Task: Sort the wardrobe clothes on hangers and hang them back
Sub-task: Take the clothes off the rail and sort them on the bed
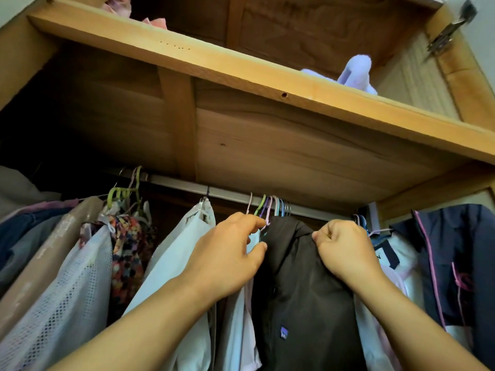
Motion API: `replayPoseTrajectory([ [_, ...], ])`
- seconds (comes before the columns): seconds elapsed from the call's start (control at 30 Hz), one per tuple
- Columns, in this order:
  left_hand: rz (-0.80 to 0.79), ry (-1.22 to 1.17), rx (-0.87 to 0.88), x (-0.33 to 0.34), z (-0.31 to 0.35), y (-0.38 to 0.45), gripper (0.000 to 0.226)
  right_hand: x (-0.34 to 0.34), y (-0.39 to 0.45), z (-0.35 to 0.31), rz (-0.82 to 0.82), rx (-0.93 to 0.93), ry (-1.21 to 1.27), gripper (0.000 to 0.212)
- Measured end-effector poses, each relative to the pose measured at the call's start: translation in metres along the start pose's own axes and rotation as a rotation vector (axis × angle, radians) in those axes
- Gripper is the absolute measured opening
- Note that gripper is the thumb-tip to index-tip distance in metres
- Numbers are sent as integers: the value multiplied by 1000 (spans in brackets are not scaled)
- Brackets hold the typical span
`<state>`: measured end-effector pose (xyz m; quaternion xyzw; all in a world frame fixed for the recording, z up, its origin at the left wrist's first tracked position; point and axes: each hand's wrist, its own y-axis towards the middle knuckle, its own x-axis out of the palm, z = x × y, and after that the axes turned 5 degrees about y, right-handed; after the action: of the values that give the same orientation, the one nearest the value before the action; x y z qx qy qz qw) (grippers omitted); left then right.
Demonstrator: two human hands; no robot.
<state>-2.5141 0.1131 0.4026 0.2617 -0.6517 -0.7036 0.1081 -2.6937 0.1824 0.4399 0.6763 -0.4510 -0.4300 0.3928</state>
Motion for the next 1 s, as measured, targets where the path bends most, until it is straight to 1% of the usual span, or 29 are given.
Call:
replayPoseTrajectory([
  [0.07,0,-10,11,6,1,3,36,-5,4,4,21,-17,20,29],
  [0.17,4,-36,17,14,0,7,35,-14,11,2,41,-78,7,30],
  [0.27,-9,-82,-18,23,-5,13,35,-24,19,-4,31,-114,-15,32],
  [0.37,-7,-122,-70,31,-13,18,37,-32,28,-7,23,-123,-30,30],
  [0.5,-12,-164,-101,39,-20,24,36,-37,32,-6,30,-177,-107,26],
  [0.67,21,-213,-108,51,-23,31,28,-31,14,15,69,-252,-252,19],
  [0.73,32,-225,-113,58,-23,35,28,-25,5,21,84,-232,-326,16],
  [0.87,16,-223,-118,74,-23,45,29,-13,4,25,76,-120,-551,18],
  [0.93,-9,-200,-120,81,-25,47,32,-3,6,24,51,-79,-586,21],
  [1.0,-27,-185,-109,88,-28,48,35,4,7,25,47,-83,-593,27],
])
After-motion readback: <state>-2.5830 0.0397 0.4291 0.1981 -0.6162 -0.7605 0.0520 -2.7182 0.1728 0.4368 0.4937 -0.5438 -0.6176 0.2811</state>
